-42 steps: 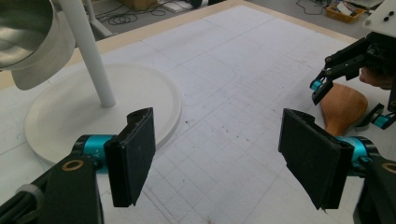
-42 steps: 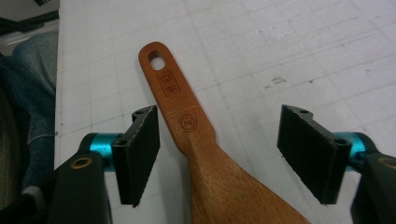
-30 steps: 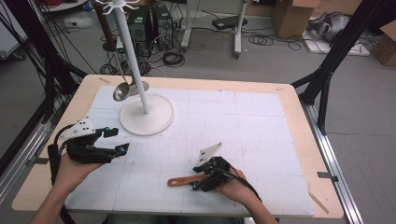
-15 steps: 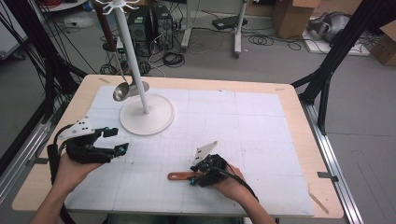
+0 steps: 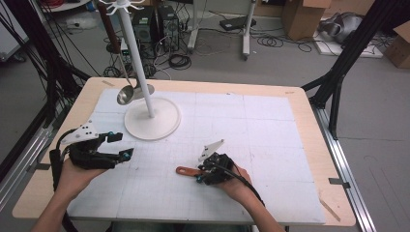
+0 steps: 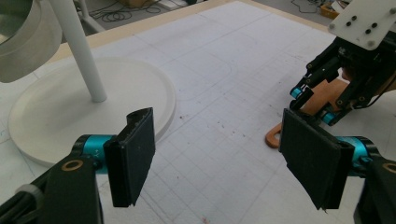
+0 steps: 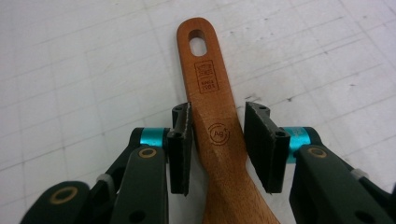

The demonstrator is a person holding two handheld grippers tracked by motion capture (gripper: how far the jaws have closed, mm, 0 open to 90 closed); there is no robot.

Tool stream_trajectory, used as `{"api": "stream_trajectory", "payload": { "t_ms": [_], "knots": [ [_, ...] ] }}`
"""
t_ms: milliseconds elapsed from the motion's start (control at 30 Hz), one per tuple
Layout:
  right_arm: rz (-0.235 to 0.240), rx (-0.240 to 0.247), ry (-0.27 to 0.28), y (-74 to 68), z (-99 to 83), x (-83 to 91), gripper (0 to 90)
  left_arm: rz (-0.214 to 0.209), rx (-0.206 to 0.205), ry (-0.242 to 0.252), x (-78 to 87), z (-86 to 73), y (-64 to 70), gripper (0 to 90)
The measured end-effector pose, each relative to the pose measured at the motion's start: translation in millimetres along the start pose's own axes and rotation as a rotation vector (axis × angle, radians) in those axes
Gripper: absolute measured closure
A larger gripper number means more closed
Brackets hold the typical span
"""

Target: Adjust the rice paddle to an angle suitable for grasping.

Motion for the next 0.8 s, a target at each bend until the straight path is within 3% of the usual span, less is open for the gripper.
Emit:
{"api": "stream_trajectory", "payload": {
  "t_ms": [133, 267, 367, 500, 800],
  "knots": [
    [-0.015, -0.038, 0.017, 6.3, 0.3, 1.1, 63.5, -0.003, 0.002, 0.001, 0.1, -0.2, -0.3, 27.7],
    [0.018, -0.053, 0.021, 9.6, -1.0, 1.9, 59.1, -0.003, 0.007, 0.003, -0.1, -0.5, -0.4, 27.7],
    [0.024, -0.045, -0.002, 8.8, -0.4, 2.6, 57.8, -0.006, 0.003, 0.000, -0.1, -0.7, -0.4, 27.7],
    [0.004, 0.008, -0.039, 7.2, 1.0, 1.3, 59.7, -0.006, 0.003, 0.001, 0.0, -1.0, -0.7, 27.7],
    [0.003, 0.021, -0.034, 8.4, 0.4, 0.6, 64.7, -0.011, 0.005, -0.002, -2.1, -1.1, 0.9, 27.8]
  ]
}}
Point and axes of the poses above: each handheld gripper's, and its own axes: x roughly backward along the jaws, z roughly out of its top, y roughly to its right, the point moved 1 cm from there along -x, roughly forward along the jaws, and after that the axes turned 10 degrees about z, right-handed, at the moved point
